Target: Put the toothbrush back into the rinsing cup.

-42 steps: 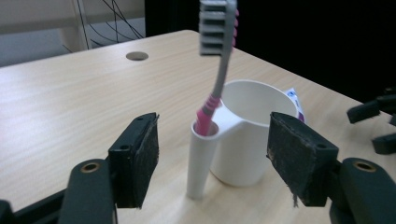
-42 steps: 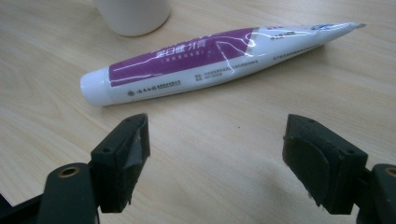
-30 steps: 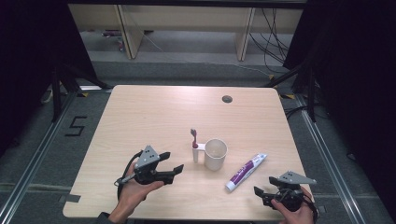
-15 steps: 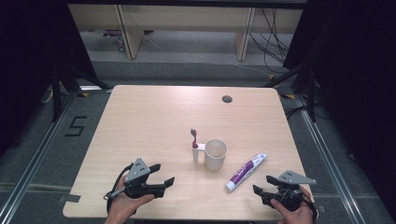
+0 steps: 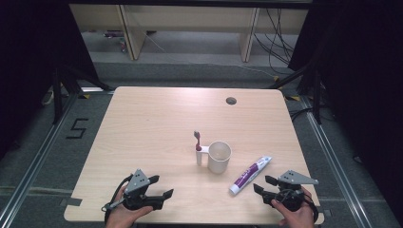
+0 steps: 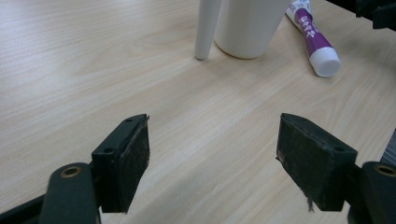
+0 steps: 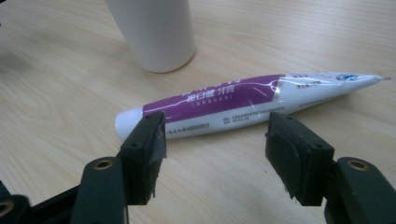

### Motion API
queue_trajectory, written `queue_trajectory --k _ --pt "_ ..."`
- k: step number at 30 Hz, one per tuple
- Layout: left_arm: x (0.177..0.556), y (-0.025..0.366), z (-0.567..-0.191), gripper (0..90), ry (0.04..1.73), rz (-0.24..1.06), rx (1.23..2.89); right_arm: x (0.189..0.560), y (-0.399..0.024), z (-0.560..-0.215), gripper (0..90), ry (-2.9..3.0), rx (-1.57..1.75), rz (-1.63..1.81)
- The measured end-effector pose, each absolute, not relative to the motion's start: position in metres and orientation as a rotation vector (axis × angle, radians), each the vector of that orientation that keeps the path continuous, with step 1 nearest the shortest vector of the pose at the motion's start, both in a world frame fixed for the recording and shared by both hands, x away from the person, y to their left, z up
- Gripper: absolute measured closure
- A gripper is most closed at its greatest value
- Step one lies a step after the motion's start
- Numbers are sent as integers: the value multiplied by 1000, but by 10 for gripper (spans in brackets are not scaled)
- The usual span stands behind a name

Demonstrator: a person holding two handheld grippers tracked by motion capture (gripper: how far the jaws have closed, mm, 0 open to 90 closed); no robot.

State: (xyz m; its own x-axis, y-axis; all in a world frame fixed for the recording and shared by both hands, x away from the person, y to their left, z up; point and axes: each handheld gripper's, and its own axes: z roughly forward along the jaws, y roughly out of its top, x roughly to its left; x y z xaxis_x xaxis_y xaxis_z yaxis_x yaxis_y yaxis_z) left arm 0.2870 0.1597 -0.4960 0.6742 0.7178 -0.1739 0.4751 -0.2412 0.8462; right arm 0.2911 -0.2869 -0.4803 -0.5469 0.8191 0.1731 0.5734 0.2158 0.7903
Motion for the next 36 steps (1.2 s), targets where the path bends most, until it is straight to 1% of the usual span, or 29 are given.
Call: queue_trajectory --k 2,5,7,8,10,12,13,16,20,22,26,27,33,36 --pt "285 160 -498 251 942 312 1911 295 -287 -481 417 2228 1255 1241" --pt "283 161 -499 251 932 314 1923 293 -283 -479 434 2224 1288 1231" --pt "282 161 -499 250 938 302 1914 295 -284 -478 445 2228 1242 1207" --pt "281 162 -499 250 938 308 1913 294 -282 -477 454 2233 1284 1220" --pt "280 164 -498 250 932 304 1922 297 -284 -477 463 2224 1229 1218" --pt "280 166 -500 250 941 304 1914 296 -282 -476 471 2223 1281 1234" --pt "280 167 -501 250 948 308 1916 298 -284 -476 476 2231 1228 1217" --pt "278 171 -502 251 963 308 1911 299 -280 -475 491 2228 1280 1238" --pt "274 175 -501 249 963 305 1926 304 -279 -474 518 2248 1208 1214" --pt "273 175 -502 249 960 308 1936 306 -277 -474 532 2255 1226 1225" --pt "272 172 -504 248 955 318 1950 308 -274 -473 578 2262 1235 1215" --pt "272 173 -504 249 942 328 1976 310 -274 -472 601 2264 1197 1213" --pt "271 174 -507 249 947 341 1989 312 -263 -470 699 2283 1144 1198" --pt "271 172 -509 249 934 326 1996 314 -256 -471 745 2317 1127 1198"
